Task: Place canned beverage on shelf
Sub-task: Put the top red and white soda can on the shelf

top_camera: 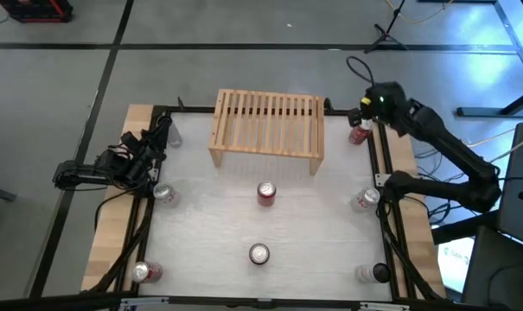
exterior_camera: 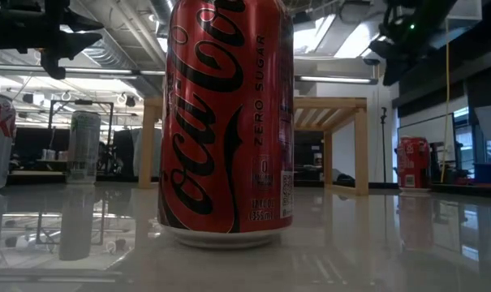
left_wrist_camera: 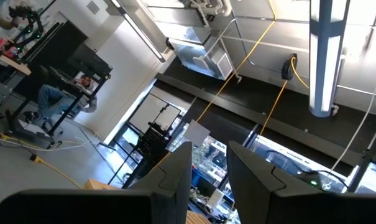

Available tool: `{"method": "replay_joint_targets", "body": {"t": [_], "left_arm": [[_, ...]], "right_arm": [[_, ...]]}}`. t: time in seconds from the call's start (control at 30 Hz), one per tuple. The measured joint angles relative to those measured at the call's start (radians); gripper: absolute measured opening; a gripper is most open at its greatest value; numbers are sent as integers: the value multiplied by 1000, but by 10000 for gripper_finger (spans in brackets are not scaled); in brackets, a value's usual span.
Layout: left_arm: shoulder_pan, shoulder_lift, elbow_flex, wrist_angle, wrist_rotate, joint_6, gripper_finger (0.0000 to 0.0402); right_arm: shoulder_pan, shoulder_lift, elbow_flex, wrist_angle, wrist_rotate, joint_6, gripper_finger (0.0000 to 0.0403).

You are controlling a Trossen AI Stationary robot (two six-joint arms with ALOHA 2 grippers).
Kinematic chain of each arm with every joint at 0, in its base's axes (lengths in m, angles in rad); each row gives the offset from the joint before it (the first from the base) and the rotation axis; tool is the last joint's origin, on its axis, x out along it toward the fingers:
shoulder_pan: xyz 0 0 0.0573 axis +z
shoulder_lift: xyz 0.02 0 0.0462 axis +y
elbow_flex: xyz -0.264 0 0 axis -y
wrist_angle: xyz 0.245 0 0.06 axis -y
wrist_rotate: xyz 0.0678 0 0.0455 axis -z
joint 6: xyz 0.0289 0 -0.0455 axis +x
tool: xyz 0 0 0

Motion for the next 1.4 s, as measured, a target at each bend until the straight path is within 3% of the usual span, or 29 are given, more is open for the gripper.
{"method": "replay_joint_targets", "body": {"t": [0.13, 0.3, 0.67, 0.83, 1.03, 1.4], "left_arm": [[0, 0, 0, 0, 0, 0, 94], [0, 0, 0, 0, 0, 0, 94], [0, 0, 0, 0, 53, -30, 94], [0, 0, 0, 0, 72, -30, 94], [0, 0, 0, 0, 72, -30, 94], [0, 0, 0, 0, 72, -28, 94]], "right_arm": [[-82, 79, 68, -111, -66, 1, 44], [-84, 172, 154, -226, -85, 50, 73], [-83, 361, 293, -499, -48, 29, 296], [-58, 451, 321, -590, 14, 46, 366], [-56, 489, 321, -585, 15, 30, 396], [-57, 579, 321, -585, -20, 51, 398]]}}
